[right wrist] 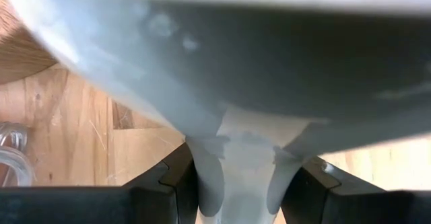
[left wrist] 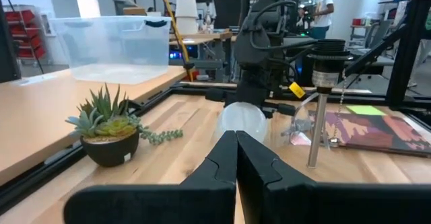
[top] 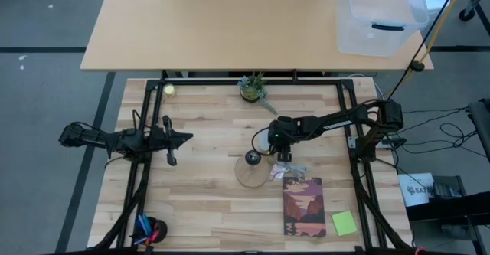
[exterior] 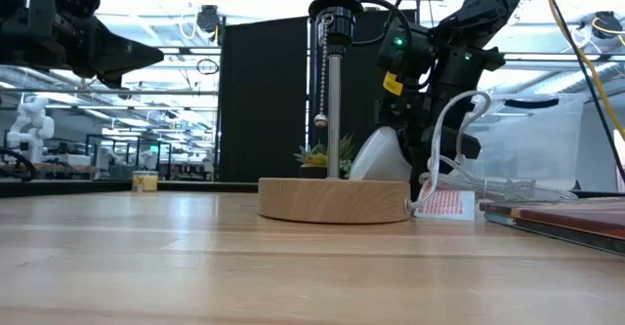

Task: Screw lightbulb
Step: Remove the white lightbulb from the silver lamp

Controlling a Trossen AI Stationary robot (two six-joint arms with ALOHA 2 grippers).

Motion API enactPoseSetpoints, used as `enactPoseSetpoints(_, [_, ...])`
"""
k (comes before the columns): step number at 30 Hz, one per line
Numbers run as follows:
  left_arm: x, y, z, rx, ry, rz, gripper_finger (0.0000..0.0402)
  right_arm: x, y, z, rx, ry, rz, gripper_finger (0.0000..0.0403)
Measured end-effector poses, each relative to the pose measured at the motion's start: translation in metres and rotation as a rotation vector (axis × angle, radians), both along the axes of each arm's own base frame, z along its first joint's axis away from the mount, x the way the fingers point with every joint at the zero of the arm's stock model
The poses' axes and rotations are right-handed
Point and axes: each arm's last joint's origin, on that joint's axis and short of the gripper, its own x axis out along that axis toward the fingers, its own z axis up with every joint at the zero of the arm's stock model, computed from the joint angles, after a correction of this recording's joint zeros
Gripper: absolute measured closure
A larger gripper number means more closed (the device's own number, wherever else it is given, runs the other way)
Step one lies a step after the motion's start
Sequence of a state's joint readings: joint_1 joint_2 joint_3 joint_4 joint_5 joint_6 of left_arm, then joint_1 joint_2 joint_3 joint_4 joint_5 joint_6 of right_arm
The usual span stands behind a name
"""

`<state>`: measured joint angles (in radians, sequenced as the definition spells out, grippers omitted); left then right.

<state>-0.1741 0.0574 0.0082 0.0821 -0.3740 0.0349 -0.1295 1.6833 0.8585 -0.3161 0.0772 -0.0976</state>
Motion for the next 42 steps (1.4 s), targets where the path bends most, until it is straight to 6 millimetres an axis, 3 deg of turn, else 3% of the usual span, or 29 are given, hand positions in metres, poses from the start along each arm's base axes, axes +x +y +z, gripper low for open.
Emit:
enactPoseSetpoints(36, [0.0002, -0.0008, -0.0022, 0.002, 0.021, -0.026, 0.0401, -0.0005, 0.0003, -0.0002, 0.006, 0.004, -0.002, 0.025])
enactPoseSetpoints(42, [0.0002, -0.0007, -0.0022, 0.004, 0.022, -0.026, 0.0401, 0.0002, 0.0002, 0.0032, 0.016, 0.018, -0.025, 0.0221])
